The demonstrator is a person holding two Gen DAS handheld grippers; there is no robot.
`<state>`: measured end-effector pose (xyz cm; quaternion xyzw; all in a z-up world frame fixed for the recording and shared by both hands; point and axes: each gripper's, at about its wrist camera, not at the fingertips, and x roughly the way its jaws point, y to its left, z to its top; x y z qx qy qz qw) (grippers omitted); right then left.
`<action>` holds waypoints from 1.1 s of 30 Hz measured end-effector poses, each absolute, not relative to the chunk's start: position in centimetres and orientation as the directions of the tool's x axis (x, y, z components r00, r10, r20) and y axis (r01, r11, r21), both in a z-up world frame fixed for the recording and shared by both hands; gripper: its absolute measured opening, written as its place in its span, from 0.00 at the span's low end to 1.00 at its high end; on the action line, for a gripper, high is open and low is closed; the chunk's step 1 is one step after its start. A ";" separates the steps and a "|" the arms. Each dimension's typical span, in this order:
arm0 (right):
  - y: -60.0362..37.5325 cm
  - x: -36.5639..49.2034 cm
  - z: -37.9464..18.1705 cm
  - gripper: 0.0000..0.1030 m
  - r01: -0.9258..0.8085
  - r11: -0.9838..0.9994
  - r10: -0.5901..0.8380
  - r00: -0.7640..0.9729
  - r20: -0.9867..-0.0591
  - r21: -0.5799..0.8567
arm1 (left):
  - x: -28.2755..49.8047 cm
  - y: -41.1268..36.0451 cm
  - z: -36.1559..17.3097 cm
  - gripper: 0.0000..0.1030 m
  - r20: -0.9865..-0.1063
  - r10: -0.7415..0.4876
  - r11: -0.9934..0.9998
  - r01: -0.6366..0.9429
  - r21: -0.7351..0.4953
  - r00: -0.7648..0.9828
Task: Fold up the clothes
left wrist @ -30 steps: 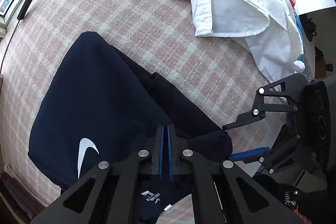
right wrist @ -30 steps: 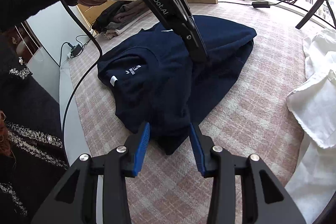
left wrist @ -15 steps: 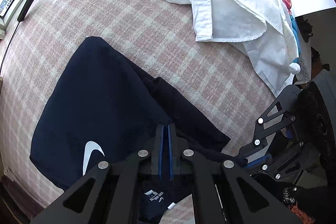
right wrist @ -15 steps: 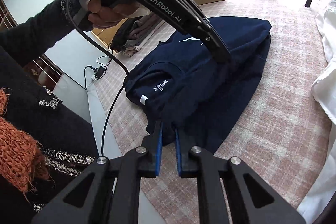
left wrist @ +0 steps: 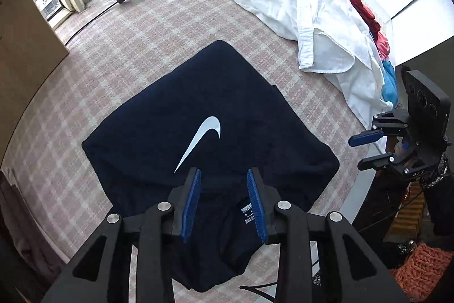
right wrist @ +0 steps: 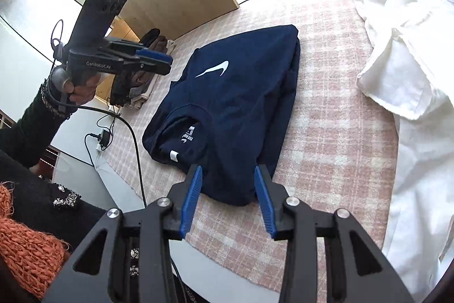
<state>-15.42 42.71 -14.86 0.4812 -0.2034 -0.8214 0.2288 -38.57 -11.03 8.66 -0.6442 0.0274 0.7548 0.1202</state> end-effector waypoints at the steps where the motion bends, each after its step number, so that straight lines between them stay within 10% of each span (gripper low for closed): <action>1: 42.4 -16.7 -15.3 0.47 0.170 -0.825 -0.554 -0.431 -0.712 0.539 | -37.0 -11.8 7.4 0.31 -0.981 0.131 -0.980 -0.171 -0.106 -0.142; 12: 39.3 -18.1 -18.5 0.42 0.149 -0.913 -0.407 -0.255 -0.877 0.381 | -27.2 -15.7 -1.9 0.28 -0.961 0.218 -0.973 0.033 -0.227 -0.168; 21: 35.6 -25.4 -10.7 0.42 0.271 -0.884 -0.464 -0.399 -0.791 0.381 | -28.6 -15.1 -6.8 0.37 -0.913 0.233 -0.959 0.078 -0.273 -0.335; 23: 32.9 -28.6 -10.7 0.42 0.338 -0.876 -0.463 -0.387 -0.798 0.344 | -29.2 -14.3 -9.3 0.34 -0.916 0.234 -0.960 0.070 -0.270 -0.327; 25: 30.6 -32.0 -11.7 0.42 0.365 -0.887 -0.419 -0.377 -0.826 0.284 | -29.8 -13.4 -11.8 0.03 -0.918 0.235 -0.961 0.062 -0.268 -0.318; 33: 27.7 -38.1 -18.2 0.42 0.356 -0.902 -0.344 -0.254 -0.904 0.243 | -27.8 -12.5 -18.3 0.01 -0.922 0.206 -0.964 0.096 -0.249 -0.327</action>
